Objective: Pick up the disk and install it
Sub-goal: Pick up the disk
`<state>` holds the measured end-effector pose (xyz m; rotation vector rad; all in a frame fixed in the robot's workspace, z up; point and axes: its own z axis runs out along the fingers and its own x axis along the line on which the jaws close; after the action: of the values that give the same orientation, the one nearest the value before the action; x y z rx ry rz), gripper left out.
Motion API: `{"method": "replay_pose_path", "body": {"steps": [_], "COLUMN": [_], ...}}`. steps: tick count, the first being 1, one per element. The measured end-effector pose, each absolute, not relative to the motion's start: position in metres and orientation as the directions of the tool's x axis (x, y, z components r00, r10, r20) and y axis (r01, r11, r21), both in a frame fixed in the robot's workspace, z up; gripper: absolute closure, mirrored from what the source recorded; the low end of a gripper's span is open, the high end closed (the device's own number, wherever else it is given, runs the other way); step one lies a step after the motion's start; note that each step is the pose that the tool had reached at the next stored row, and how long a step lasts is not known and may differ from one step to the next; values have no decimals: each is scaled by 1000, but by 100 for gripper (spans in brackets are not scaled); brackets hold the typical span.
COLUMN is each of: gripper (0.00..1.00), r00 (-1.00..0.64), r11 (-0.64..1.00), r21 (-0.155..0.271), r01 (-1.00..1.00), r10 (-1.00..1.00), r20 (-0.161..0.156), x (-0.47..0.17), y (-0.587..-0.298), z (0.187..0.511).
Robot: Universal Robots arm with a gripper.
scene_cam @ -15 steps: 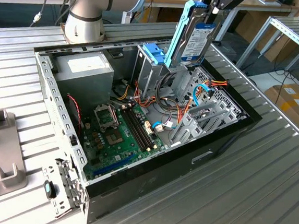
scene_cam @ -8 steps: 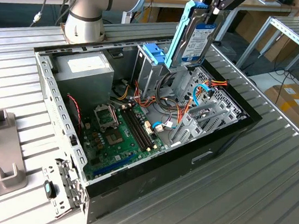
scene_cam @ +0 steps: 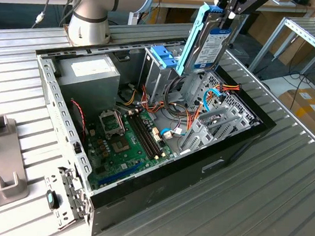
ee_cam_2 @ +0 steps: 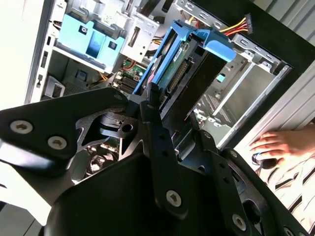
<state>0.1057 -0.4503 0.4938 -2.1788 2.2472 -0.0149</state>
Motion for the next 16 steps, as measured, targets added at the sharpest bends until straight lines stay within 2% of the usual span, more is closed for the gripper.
{"method": "replay_pose_path", "body": {"steps": [16], "gripper": [65], "r00": [-31], "r11": [31], "r21": [-15], "r01": [-999], "r10": [-1000], "r20": [-2], "x": [106], "y": [-458], "z": [494]}}
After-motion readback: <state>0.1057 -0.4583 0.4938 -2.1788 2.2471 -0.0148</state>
